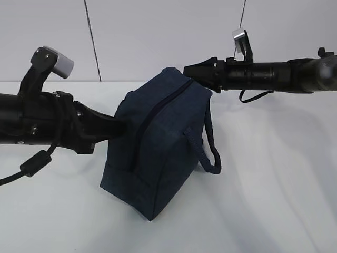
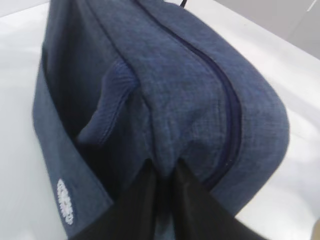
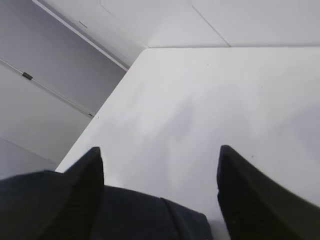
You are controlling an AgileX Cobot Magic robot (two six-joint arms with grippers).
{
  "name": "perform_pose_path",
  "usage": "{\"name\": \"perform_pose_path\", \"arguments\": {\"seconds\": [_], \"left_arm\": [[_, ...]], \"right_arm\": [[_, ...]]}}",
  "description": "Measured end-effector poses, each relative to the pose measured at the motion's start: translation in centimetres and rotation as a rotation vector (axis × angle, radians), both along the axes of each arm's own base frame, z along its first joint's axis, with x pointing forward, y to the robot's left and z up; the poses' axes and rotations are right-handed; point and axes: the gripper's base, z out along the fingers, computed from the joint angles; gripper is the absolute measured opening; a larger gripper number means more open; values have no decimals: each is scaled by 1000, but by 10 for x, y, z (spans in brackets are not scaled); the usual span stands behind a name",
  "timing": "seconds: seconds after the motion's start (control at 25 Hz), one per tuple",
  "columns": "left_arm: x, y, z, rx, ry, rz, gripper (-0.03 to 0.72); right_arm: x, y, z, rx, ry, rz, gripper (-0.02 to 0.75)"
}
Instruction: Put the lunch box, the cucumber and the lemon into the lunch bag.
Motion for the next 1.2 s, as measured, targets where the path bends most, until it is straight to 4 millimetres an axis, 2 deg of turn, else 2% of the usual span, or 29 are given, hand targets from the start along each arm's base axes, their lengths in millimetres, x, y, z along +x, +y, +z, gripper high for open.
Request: {"name": "perform_pose_path", "arguments": {"seconds": [0.2, 0.24, 0.32, 0.48, 0.88, 1.12, 1.2], "left_arm": [[3, 4, -2, 34, 4, 50, 435], [3, 4, -3, 32, 10, 56, 480], [3, 4, -3, 23, 25, 70, 522], [-1, 7, 11, -2, 17, 98, 545], [-31, 16, 58, -44, -39, 79, 547], [-57, 19, 73, -60, 37, 7, 547], [-66, 21, 76, -43, 73, -4, 547]], "right_arm": [[6, -6, 22, -75, -57, 40, 547], [6, -7, 27, -90, -64, 49, 547], [7, -7, 38, -127, -70, 67, 547], [6, -8, 57, -203, -75, 93, 547], [-8, -10, 105, -275, -45, 93, 547], [-29, -7, 147, -403, -6, 81, 547], [-43, 1, 167, -470, -10, 83, 541]]}}
